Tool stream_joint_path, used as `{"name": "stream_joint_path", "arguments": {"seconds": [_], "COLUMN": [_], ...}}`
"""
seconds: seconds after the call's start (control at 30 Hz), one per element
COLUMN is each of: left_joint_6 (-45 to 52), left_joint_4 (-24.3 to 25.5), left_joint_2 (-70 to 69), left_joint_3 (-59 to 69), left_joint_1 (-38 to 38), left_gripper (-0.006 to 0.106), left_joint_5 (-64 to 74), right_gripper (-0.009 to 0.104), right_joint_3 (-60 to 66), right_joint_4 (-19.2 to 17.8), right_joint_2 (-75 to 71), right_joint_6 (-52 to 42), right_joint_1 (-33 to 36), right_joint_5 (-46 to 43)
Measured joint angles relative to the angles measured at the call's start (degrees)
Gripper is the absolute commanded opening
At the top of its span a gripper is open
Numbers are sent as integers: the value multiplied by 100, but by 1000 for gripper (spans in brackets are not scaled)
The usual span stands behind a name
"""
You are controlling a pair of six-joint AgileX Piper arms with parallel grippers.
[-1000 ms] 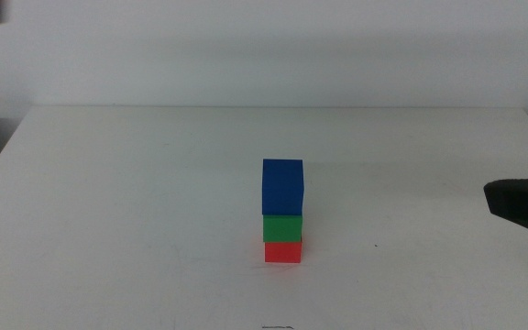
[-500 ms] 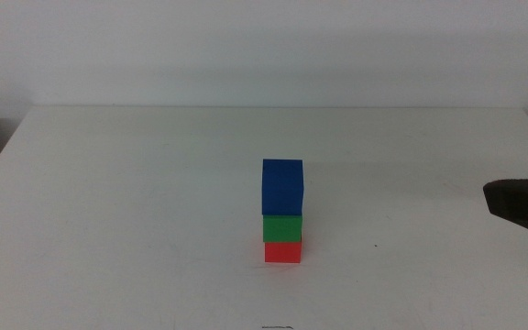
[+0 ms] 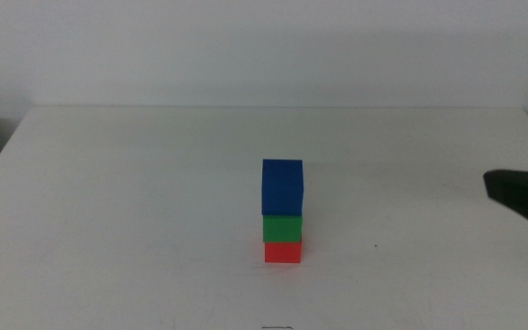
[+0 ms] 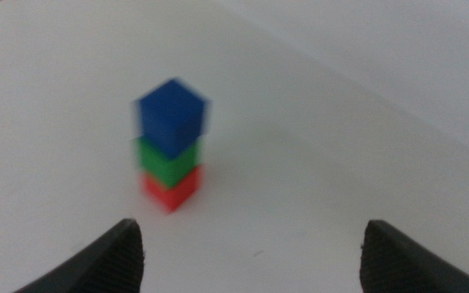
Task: Stack red cubes first, then green, then blue cubes in a specific spot.
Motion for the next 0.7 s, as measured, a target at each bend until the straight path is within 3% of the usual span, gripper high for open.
{"name": "stream_joint_path", "arguments": {"seconds": [0.2,0.43,0.7], "left_joint_6": [0,1,1], "left_joint_4": [-24,-188,-602], "left_joint_2": [-1217,-2698,-3958], "left_joint_3": [1811,4108,6437], "left_joint_1": [0,0,9], "left_gripper": [94,94,94], "left_joint_5": [-1157,-2549,-4007], "right_gripper": [69,69,69], "right_joint_3": [1275,2456,4188], "right_joint_4": [57,37,-1028], "right_joint_2": [-797,-1973,-3348], "right_joint_6": [0,0,0], "right_joint_1": [-936,-1801,-1929], "right_joint_5": [-1604,-1890,-1904]}}
